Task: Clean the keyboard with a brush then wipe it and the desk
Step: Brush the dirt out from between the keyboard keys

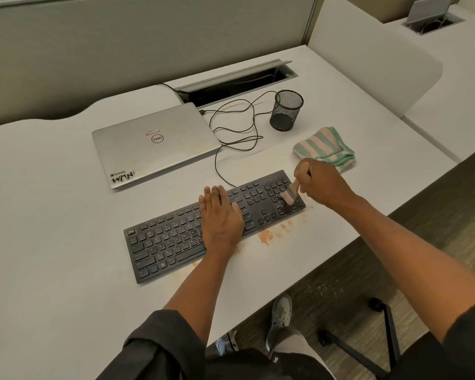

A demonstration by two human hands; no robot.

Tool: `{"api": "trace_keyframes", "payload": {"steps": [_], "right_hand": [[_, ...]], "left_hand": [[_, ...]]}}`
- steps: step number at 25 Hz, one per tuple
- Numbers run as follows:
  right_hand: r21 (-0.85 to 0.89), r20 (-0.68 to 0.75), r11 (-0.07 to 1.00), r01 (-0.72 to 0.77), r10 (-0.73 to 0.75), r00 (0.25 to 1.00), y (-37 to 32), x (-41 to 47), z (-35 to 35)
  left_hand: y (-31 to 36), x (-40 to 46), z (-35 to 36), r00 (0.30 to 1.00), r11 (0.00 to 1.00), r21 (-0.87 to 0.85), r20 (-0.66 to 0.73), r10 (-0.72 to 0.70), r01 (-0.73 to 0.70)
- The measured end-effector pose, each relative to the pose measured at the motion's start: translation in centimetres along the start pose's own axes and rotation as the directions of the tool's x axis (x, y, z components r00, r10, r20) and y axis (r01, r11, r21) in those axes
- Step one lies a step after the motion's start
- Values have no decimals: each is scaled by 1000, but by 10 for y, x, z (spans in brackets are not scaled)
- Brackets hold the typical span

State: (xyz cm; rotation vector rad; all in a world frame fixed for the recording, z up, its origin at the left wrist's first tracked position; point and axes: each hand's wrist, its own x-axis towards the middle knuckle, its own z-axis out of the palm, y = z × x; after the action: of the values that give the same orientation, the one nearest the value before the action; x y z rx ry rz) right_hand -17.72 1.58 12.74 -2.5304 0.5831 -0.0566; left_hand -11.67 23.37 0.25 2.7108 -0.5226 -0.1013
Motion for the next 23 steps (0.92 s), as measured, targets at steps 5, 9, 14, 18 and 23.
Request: {"api": "trace_keyframes", "payload": {"steps": [5, 9, 14, 18, 23], "right_hand": [[-90, 80, 995, -33, 41, 996, 6, -6, 7], [28, -18, 1000, 0, 0, 1000, 3, -2, -1], [93, 83, 993, 78, -86, 993, 0, -9, 10], [-98, 156, 988, 116, -99, 983, 5, -3, -5], [-98, 123, 979, 178, -165, 979, 12, -16, 6]], "left_hand": [[0, 0, 0, 1000, 1000, 5, 1, -1, 1], [1, 0, 0, 1000, 1000, -1, 3, -4, 4], [0, -1, -1, 1000, 1000, -11, 3, 0, 0], [0, 0, -1, 1000, 1000, -3, 4, -3, 3], [0, -1, -2, 1000, 1000, -4, 5, -1, 1]]}}
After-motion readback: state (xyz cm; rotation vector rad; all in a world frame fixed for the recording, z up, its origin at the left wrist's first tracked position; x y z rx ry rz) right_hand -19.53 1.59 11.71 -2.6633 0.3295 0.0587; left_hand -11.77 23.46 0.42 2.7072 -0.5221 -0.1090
